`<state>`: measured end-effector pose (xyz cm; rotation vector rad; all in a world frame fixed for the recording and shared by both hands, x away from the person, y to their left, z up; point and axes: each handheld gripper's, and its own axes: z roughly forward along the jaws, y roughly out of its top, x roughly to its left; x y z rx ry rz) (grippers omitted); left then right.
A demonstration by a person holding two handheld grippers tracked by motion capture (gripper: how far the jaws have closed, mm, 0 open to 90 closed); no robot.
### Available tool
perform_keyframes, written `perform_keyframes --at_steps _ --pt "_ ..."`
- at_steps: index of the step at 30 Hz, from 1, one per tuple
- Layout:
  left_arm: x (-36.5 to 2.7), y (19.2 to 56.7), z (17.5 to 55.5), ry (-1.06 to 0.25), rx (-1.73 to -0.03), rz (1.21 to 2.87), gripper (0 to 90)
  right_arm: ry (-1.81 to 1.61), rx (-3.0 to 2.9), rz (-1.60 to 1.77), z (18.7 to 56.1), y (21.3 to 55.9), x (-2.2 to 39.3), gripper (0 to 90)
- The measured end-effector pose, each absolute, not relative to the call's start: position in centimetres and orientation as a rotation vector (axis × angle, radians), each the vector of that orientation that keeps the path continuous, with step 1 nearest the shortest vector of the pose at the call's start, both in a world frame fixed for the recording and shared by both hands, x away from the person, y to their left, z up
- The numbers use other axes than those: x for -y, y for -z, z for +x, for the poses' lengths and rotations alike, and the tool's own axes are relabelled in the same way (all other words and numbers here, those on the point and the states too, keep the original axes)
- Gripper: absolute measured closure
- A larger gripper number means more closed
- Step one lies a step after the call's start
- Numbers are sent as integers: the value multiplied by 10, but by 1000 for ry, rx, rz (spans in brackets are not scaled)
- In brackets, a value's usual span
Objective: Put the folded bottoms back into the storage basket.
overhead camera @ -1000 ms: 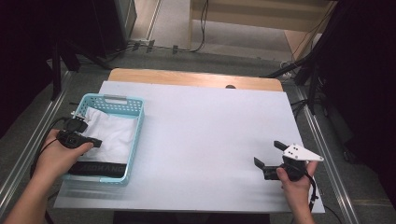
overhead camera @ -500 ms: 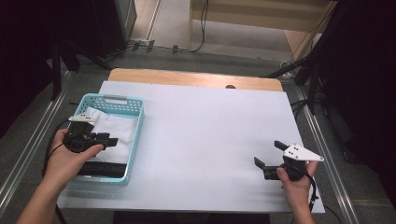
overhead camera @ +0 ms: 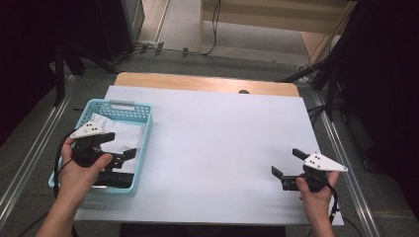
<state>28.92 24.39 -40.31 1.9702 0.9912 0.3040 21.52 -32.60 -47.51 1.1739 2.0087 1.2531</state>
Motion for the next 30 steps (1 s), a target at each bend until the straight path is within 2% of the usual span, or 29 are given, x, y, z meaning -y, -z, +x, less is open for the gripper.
perform_keyframes --at_steps 13,26,30 --pt "-216 402 264 -369 -871 1861 0 -1259 -2004 1180 214 476 327 0" --pt "-207 421 244 -397 -823 1808 0 -1282 -2007 1176 213 480 324 0" --pt "-203 421 234 -483 -804 1846 0 -1312 -2001 1182 212 482 325 0"
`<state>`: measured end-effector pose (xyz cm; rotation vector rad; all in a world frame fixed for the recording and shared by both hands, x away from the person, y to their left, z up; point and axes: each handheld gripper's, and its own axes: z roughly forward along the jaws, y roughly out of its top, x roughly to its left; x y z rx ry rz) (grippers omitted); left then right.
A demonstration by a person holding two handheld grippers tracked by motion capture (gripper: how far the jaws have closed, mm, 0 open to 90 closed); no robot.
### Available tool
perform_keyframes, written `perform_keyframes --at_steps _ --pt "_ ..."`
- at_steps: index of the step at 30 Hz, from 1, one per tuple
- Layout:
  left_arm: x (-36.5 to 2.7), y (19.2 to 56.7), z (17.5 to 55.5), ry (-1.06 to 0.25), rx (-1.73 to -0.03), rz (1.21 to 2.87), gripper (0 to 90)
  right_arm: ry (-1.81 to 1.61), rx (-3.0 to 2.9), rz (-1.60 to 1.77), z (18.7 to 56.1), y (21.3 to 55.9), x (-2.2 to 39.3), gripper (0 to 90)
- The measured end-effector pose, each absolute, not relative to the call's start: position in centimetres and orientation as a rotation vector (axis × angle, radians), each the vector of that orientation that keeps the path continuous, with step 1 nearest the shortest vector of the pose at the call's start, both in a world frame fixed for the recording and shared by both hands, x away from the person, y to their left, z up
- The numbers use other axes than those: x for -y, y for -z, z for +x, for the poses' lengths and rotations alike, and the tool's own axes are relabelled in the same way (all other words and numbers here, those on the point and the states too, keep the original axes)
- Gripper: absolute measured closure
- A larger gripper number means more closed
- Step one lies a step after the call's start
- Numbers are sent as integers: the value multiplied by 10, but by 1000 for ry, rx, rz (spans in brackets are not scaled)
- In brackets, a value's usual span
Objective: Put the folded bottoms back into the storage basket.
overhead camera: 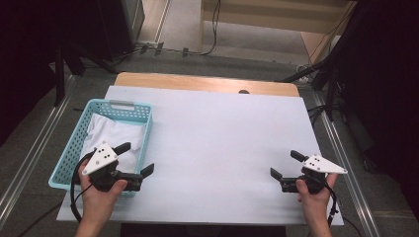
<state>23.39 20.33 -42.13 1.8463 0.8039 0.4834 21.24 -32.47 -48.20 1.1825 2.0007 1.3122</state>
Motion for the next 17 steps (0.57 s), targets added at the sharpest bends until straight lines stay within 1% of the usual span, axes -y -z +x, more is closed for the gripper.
perform_keyframes --at_steps 2,7,17 --pt "-205 422 230 -489 -797 1841 0 -1322 -1998 1190 212 483 324 0" --pt "-217 427 229 -430 -796 1786 0 -1323 -1993 1192 210 485 325 0" --pt "-215 427 231 -415 -777 1789 0 -1317 -1988 1201 206 487 329 0"
